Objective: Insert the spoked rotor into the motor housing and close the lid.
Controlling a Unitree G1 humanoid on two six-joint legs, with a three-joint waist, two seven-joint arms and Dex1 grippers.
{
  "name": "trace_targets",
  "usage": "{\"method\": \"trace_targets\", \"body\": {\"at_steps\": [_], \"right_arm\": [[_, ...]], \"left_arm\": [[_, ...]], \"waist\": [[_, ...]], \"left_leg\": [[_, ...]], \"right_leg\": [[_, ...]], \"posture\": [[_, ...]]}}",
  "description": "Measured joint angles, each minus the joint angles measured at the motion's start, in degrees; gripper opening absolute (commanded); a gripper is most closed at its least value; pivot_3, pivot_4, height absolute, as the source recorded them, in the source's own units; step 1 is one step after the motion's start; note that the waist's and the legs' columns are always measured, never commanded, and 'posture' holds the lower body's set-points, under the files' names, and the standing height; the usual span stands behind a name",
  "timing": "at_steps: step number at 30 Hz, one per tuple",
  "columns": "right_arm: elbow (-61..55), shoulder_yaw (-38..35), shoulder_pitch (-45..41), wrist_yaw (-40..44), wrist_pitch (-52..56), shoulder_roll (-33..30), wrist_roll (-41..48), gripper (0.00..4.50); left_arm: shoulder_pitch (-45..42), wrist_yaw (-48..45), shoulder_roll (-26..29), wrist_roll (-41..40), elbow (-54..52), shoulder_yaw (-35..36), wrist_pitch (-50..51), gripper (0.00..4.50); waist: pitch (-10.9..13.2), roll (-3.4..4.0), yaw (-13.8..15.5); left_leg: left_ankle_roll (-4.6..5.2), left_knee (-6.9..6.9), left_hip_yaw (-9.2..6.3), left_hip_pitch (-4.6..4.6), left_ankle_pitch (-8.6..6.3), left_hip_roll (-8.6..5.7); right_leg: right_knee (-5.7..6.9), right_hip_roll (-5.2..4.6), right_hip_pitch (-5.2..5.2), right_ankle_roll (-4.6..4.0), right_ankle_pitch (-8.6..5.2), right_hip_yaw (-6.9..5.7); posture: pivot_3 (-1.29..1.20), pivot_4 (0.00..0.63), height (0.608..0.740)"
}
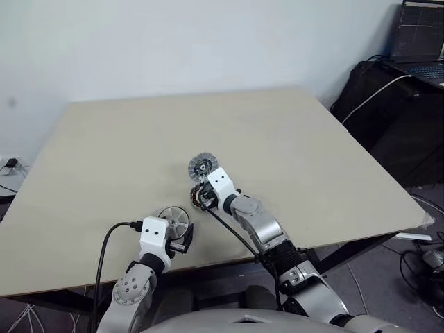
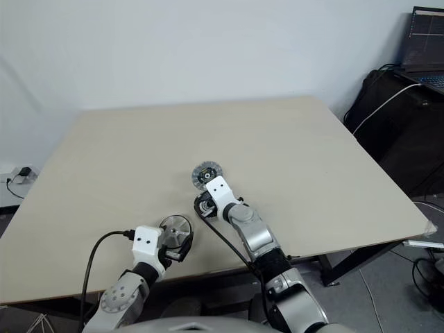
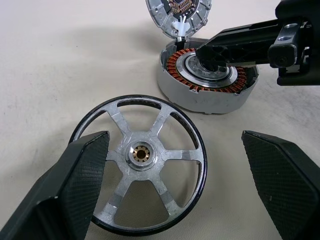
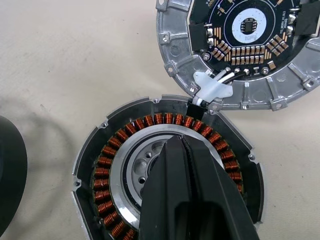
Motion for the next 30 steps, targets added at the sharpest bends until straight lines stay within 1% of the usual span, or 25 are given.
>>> {"method": "trace_targets", "body": {"at_steps": [13, 30], "right_arm": [[3.6, 0.6, -1.8, 0.4, -1.7, 1.3, -0.2, 0.04], [2.0, 0.0, -1.7, 0.4, -2.3, 0.5, -0.2, 0.04]], "left_arm": [[0.5, 0.3, -0.1, 0.0, 0.0, 0.0, -0.2, 4.50], [0.2, 0.2, -0.1, 0.0, 0.2, 0.0, -0.2, 4.50]], "waist": [[0.0, 0.00, -0.2], [0.0, 0.01, -0.2]], "left_leg": [[-0.02, 0.00, 0.00, 0.01, -0.01, 0.00], [-0.04, 0.00, -0.01, 0.01, -0.02, 0.00]], "right_leg": [[0.02, -0.01, 0.00, 0.00, 0.00, 0.00], [0.03, 0.00, -0.01, 0.00, 0.00, 0.00]], "posture": [[0.00, 0.000, 0.740], [0.00, 0.000, 0.740]]}}
